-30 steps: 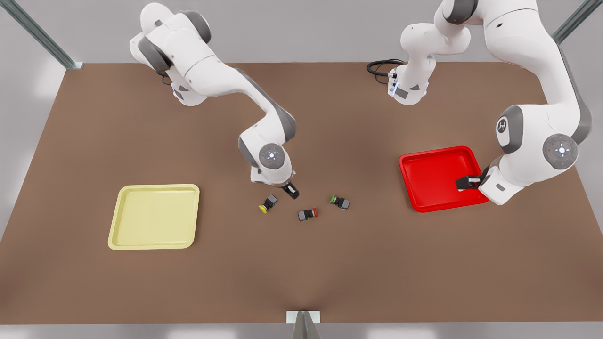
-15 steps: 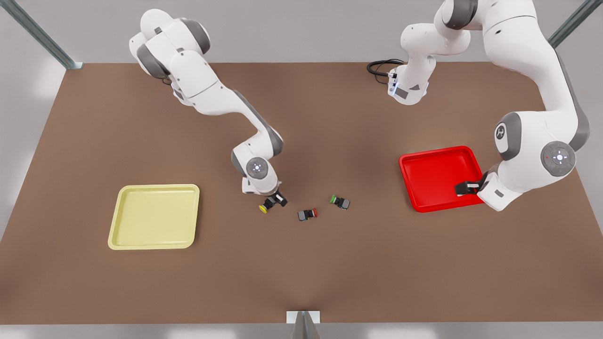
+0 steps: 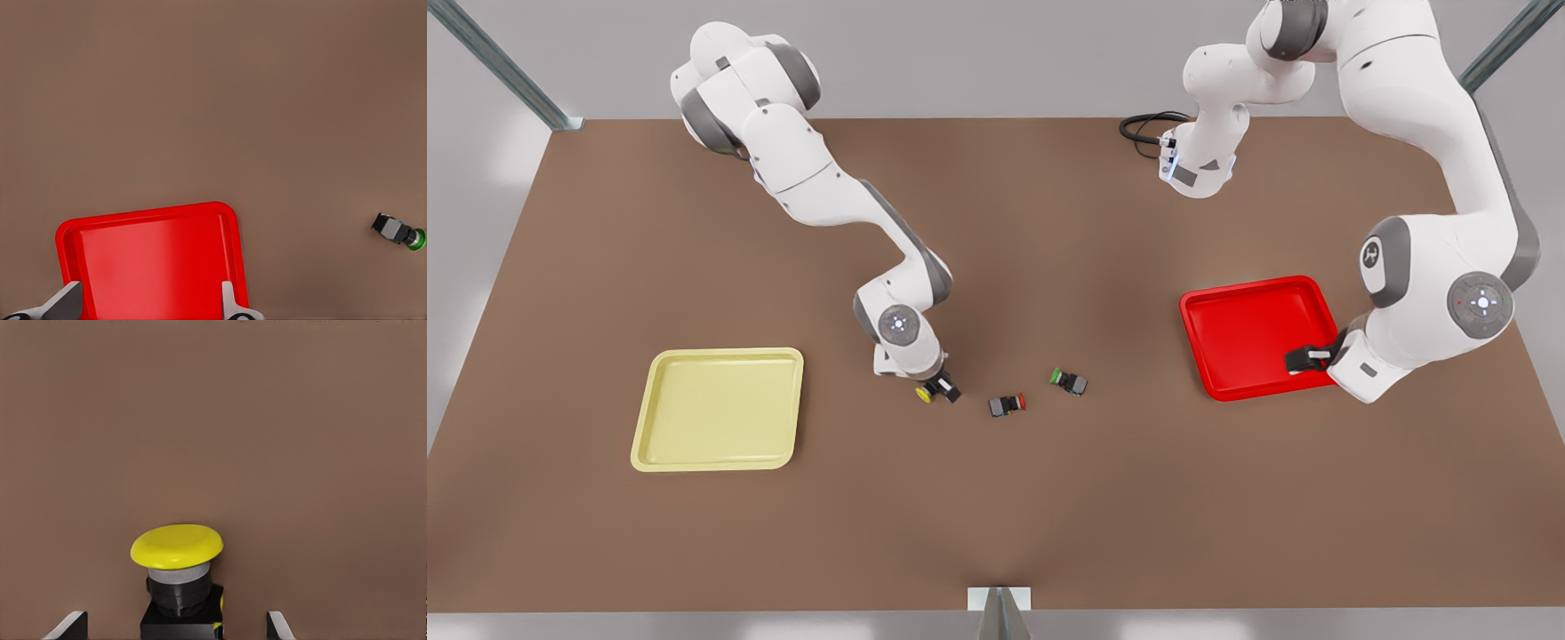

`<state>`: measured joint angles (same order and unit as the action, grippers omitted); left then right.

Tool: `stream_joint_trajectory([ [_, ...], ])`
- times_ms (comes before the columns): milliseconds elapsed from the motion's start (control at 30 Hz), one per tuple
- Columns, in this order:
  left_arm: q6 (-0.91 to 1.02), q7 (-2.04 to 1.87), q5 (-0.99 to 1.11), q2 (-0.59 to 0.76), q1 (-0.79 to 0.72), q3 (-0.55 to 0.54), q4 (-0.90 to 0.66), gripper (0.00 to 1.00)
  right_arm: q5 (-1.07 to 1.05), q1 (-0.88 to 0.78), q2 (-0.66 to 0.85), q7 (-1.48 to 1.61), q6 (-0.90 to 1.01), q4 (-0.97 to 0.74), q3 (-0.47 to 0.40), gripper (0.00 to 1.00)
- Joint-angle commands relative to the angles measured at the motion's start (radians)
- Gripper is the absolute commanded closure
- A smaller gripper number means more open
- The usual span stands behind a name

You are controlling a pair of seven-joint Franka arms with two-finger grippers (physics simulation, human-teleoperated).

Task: Place the switches on the corresponding trays according to their colors

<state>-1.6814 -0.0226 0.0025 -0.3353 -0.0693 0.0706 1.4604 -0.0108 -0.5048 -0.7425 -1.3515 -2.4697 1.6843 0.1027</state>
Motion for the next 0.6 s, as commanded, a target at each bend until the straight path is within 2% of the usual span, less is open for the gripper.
stream_joint_trajectory([
  [0, 0.002, 0.0, -0.004, 0.001, -0.003, 0.0, 0.0, 0.0, 0.0, 0.0, 0.0, 0.0, 0.0, 0.002, 0.0, 0.28],
  [33, 0.002, 0.0, -0.019, 0.004, 0.002, 0.0, -0.009, 0.0, 0.002, 0.0, 0.0, 0.0, 0.0, 0.005, 0.0, 0.34],
  [67, 0.023, 0.0, -0.035, 0.01, 0.006, 0.0, -0.038, 0.0, 0.002, 0.0, 0.0, 0.002, 0.0, 0.005, 0.0, 0.44],
  [567, 0.115, 0.004, -0.041, 0.012, 0.014, 0.001, -0.123, 0.0, 0.0, -0.008, -0.001, 0.025, 0.002, 0.006, 0.003, 0.47],
])
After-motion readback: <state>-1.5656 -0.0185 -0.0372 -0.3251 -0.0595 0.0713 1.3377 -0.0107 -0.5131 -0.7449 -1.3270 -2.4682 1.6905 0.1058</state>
